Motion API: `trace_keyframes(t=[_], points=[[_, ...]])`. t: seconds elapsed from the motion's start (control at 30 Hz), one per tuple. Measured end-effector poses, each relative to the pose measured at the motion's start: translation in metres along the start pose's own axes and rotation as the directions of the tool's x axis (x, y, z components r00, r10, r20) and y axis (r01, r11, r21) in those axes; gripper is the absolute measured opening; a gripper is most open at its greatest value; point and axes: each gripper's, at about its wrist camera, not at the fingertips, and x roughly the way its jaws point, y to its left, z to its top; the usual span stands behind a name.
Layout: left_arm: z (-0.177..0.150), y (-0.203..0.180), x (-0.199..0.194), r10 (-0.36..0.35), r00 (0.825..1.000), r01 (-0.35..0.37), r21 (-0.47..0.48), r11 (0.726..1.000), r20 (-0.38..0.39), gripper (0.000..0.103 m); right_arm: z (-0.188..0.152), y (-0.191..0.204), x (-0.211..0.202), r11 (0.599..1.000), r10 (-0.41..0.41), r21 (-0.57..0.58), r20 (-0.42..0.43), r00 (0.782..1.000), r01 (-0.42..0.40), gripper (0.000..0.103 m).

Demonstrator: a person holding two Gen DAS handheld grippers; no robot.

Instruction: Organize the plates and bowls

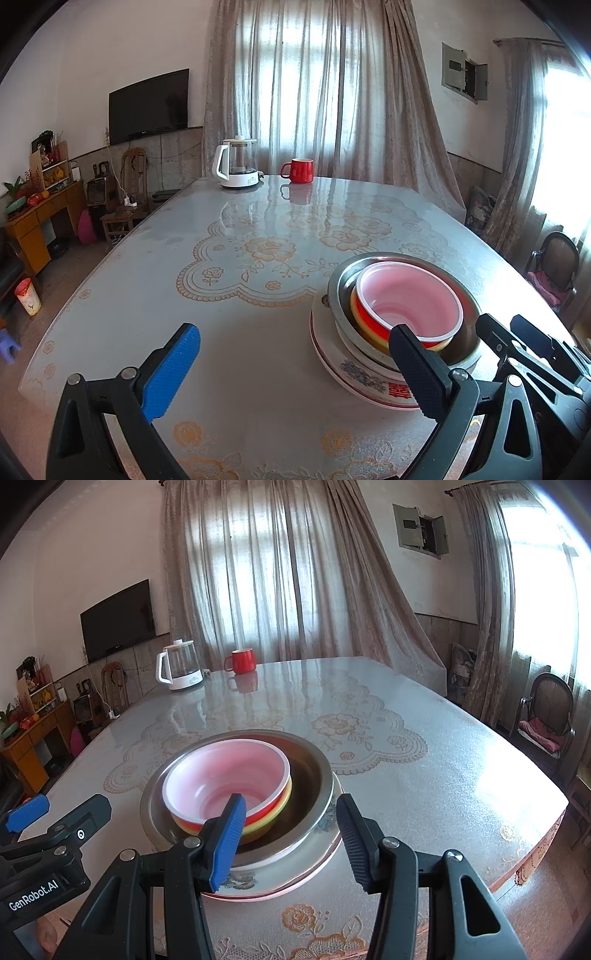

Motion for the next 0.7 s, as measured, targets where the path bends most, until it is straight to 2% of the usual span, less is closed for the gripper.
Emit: trace_keyframes(t=[0.43,0.5,0.7], points=[[0.003,-0.004,0.004,-0.019,1.0,0.019,0.025,0.999,-0.01,0.102,-0.003,-0.003,0.006,1.0,0.0,0.009,-0.007,1.0,0.0,0.051],[0.003,-0.004,0.005,-0.033,0.999,0.033,0.034,0.999,-0.001,0.099,-0.002,-0.004,0.006,1.0,0.001,0.01,-0.003,1.0,-0.001,0.051],[0.014,0.006,0.006,-0.032,0.999,0.032,0.012,0.999,0.013,0.097,0.013,-0.03,0.013,0.999,0.0,0.044,0.002,1.0,0.0,0.051]])
